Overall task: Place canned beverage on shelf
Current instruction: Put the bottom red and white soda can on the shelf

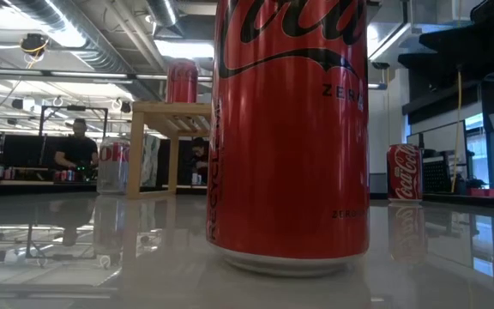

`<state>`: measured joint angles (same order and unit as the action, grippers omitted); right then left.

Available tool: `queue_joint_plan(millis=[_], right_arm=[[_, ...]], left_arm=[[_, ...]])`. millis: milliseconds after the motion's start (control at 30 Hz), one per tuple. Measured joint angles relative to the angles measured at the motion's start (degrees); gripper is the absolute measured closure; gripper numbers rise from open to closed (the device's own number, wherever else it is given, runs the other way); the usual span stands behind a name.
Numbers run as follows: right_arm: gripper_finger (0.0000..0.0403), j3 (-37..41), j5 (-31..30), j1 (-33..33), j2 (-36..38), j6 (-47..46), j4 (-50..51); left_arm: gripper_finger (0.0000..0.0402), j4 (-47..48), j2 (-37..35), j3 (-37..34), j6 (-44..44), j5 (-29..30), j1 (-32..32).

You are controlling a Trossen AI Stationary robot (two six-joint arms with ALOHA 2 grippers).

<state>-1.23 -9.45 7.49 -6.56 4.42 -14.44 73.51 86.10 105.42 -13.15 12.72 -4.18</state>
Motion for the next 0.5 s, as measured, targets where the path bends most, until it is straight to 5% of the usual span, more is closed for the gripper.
queue_joint_plan(millis=[200, 500], right_arm=[[0.0104, 0.00, 0.68, 0.02, -5.31, -5.21, 0.92], [0.0104, 0.02, 1.80, 0.04, -12.75, -10.42, -3.15]], left_arm=[[0.0021, -5.98, -0.01, -9.63, -4.27, 6.67, -5.21], [0.0021, -29.10, 0.07, -30.14, -4.85, 4.13, -8.71]])
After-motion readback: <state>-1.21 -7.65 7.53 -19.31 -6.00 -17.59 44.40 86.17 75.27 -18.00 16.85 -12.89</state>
